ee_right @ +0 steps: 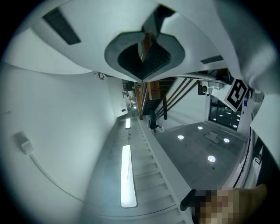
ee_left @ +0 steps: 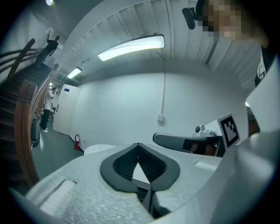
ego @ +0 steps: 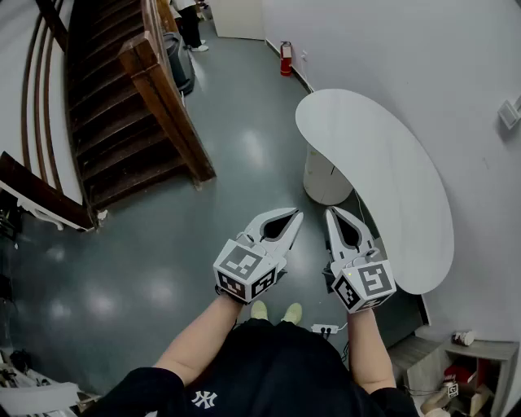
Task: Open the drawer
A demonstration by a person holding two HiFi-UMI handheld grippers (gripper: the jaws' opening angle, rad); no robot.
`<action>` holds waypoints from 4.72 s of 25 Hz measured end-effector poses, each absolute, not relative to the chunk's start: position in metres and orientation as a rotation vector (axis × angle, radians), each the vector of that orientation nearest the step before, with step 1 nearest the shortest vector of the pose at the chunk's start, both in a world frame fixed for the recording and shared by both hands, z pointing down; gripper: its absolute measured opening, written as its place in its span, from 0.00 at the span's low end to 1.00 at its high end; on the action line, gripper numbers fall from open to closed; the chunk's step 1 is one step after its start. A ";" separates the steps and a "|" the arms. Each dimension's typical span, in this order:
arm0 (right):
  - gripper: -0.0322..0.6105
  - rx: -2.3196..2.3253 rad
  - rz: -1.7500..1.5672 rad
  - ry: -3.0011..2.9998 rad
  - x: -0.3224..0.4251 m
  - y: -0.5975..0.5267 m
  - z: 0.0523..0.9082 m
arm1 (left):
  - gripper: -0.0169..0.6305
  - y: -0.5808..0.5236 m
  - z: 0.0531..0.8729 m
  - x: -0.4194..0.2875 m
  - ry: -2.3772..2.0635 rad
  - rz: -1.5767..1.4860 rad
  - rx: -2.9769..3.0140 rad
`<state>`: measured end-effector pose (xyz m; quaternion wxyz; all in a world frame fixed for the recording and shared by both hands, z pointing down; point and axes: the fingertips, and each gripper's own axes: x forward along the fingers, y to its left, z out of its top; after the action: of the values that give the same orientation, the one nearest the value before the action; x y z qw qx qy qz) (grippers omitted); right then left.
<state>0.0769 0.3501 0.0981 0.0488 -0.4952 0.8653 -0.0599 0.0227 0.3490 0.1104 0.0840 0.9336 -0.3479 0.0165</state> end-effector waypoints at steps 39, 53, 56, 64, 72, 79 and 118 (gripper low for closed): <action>0.07 -1.500 -0.275 2.593 0.133 0.303 0.129 | 0.04 0.300 0.149 0.068 -1.054 0.090 2.694; 0.07 -1.681 -0.304 2.563 0.107 0.139 0.185 | 0.04 0.132 0.211 0.049 -0.982 0.125 2.703; 0.07 -1.741 -0.324 2.540 0.101 0.096 0.200 | 0.04 0.090 0.231 0.045 -0.938 0.164 2.720; 0.07 -1.838 -0.380 2.506 0.098 0.007 0.238 | 0.04 -0.006 0.286 0.047 -0.896 0.227 2.738; 0.07 -1.819 -0.423 2.534 0.102 -0.060 0.301 | 0.04 -0.080 0.377 0.063 -0.918 0.271 2.743; 0.07 -1.787 -0.378 2.533 0.107 -0.112 0.363 | 0.04 -0.138 0.478 0.076 -1.012 0.290 2.699; 0.07 -1.621 -0.228 2.591 0.107 -0.126 0.419 | 0.20 -0.217 0.673 0.140 -0.831 0.351 2.755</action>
<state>0.1075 -0.1256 0.4193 0.0383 -0.5286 0.8447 -0.0744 0.1395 -0.2171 0.6731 0.1209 0.9434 -0.2847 0.1200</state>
